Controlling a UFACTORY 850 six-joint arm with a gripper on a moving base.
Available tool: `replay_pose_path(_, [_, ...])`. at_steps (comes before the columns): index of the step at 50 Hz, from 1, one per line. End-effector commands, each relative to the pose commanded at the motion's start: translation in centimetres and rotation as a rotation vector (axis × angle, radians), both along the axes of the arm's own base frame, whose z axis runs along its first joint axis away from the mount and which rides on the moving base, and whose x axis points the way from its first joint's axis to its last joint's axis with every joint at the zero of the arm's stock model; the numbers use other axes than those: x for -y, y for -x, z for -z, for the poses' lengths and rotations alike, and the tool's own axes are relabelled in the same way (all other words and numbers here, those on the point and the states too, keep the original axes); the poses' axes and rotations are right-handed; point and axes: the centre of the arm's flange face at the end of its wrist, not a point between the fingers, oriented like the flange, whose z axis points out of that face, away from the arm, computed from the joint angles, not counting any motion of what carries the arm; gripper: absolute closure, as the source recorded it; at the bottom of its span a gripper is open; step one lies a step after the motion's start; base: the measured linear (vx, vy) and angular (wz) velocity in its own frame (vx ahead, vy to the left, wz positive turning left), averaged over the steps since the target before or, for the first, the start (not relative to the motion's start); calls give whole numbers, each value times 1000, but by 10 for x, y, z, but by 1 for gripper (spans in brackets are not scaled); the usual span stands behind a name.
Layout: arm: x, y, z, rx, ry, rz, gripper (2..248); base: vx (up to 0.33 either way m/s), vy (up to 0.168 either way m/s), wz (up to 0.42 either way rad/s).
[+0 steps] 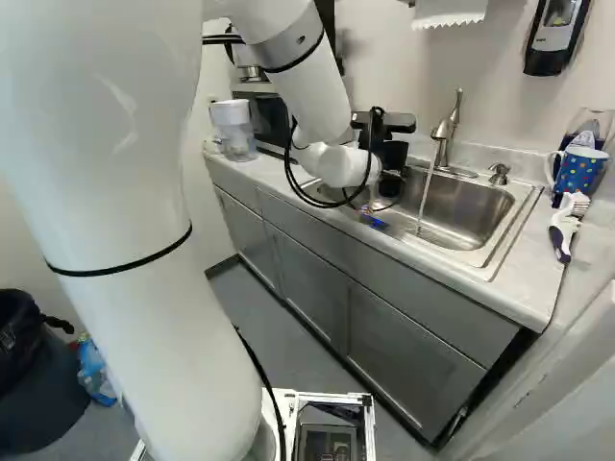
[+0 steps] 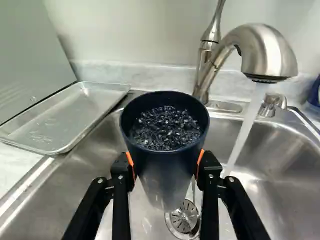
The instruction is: Rinse the cup and place it in the tray
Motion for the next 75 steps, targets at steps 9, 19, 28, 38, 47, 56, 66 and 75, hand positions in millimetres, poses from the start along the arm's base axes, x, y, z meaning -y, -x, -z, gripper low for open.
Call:
replay_pose_path(9, [-6, -13, -10, 19, 10, -23, 125, 0, 0, 0])
replay_pose_path(19, [-11, -30, -20, 40, 22, -45, 125, 0, 0, 0])
replay_pose_path(28, [-14, -44, -29, 60, 32, -61, 125, 0, 0, 0])
replay_pose_path(38, [-14, -50, -40, 80, 42, -66, 125, 0, 0, 0])
replay_pose_path(47, [-14, -55, -50, 97, 51, -69, 125, 0, 0, 0])
replay_pose_path(56, [-13, -60, -59, 109, 57, -73, 125, 0, 0, 0])
replay_pose_path(66, [-13, -66, -68, 115, 60, -77, 125, 0, 0, 0])
replay_pose_path(75, [-13, -70, -77, 117, 60, -80, 125, 0, 0, 0])
